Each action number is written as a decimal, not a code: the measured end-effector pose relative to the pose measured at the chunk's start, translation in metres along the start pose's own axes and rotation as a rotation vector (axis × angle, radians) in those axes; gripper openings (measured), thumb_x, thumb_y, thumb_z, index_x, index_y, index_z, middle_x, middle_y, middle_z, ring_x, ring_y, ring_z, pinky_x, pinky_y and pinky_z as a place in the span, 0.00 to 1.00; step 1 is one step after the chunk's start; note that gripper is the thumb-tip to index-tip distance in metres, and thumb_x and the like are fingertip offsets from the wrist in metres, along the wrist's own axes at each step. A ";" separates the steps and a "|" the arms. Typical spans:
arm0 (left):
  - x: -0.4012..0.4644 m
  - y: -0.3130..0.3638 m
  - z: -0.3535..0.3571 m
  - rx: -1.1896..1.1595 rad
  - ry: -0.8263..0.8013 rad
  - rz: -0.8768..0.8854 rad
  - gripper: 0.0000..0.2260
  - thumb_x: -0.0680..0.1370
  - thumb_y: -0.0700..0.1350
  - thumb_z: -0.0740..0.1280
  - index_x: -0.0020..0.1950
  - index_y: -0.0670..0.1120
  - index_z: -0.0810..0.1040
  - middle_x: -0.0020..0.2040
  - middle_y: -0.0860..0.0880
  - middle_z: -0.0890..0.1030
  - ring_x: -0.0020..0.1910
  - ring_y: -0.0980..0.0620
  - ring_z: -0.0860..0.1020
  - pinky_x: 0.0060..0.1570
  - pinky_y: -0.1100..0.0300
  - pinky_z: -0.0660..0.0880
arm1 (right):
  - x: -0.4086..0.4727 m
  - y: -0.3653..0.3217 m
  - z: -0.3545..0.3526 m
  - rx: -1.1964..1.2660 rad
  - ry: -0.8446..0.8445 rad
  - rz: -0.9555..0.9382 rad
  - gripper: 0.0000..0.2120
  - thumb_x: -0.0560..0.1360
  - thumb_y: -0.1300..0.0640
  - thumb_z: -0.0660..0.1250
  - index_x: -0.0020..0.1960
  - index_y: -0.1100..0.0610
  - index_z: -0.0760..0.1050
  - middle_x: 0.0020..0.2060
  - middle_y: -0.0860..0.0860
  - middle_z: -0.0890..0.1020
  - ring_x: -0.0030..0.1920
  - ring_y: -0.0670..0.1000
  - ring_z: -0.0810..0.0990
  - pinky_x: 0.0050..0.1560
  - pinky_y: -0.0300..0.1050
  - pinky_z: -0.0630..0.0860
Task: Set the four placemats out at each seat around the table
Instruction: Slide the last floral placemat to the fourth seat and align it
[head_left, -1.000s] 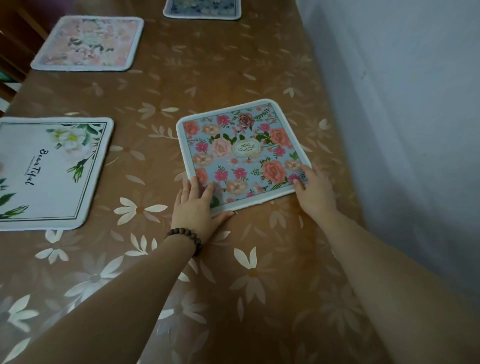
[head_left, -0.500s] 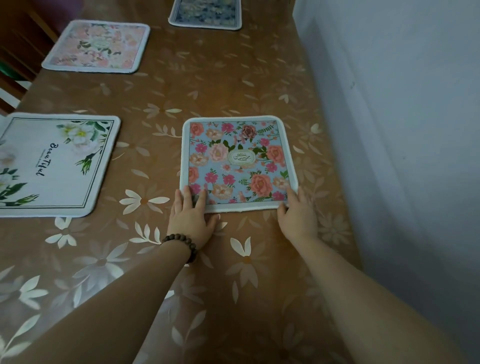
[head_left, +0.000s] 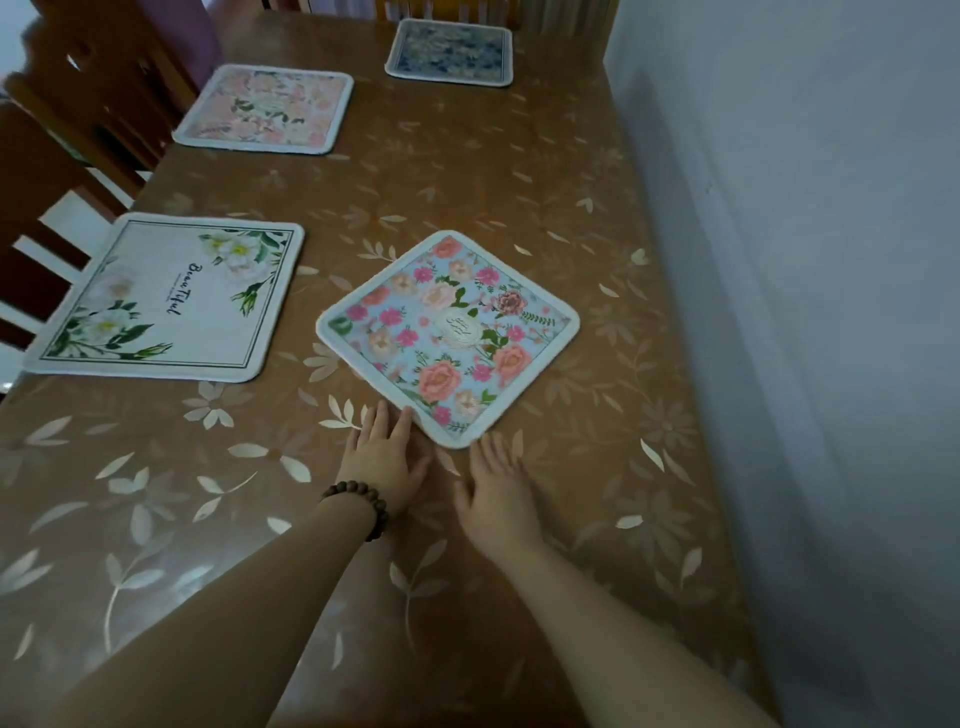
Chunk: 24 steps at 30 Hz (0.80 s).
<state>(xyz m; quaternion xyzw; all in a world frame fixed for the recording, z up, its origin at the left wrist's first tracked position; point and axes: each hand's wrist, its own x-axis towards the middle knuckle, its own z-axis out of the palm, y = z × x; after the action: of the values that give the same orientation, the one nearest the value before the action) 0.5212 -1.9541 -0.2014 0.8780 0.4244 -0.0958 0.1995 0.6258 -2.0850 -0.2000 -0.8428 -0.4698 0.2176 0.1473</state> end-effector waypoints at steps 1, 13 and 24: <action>-0.004 -0.003 0.000 0.004 0.007 -0.005 0.33 0.78 0.58 0.57 0.77 0.50 0.45 0.77 0.43 0.45 0.76 0.45 0.44 0.73 0.49 0.46 | -0.003 -0.008 0.006 0.012 -0.016 -0.028 0.28 0.79 0.51 0.53 0.76 0.59 0.51 0.76 0.55 0.54 0.76 0.52 0.48 0.75 0.49 0.43; 0.000 0.007 -0.001 -0.047 0.101 -0.080 0.48 0.69 0.71 0.59 0.76 0.47 0.40 0.77 0.41 0.45 0.75 0.43 0.42 0.73 0.46 0.45 | 0.063 0.052 -0.036 -0.043 0.037 0.011 0.29 0.79 0.46 0.57 0.76 0.54 0.53 0.77 0.54 0.52 0.76 0.53 0.46 0.73 0.50 0.48; 0.025 0.030 0.025 -0.006 0.195 -0.167 0.55 0.60 0.80 0.47 0.74 0.48 0.31 0.75 0.35 0.41 0.74 0.37 0.40 0.70 0.47 0.36 | 0.180 0.112 -0.093 -0.087 0.013 0.084 0.32 0.77 0.42 0.59 0.76 0.51 0.52 0.77 0.57 0.49 0.76 0.57 0.45 0.74 0.55 0.48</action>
<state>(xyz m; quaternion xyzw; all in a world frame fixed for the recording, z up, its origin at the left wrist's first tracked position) 0.5603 -1.9638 -0.2244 0.8441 0.5138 -0.0250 0.1513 0.8377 -1.9930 -0.2122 -0.8688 -0.4418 0.1976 0.1044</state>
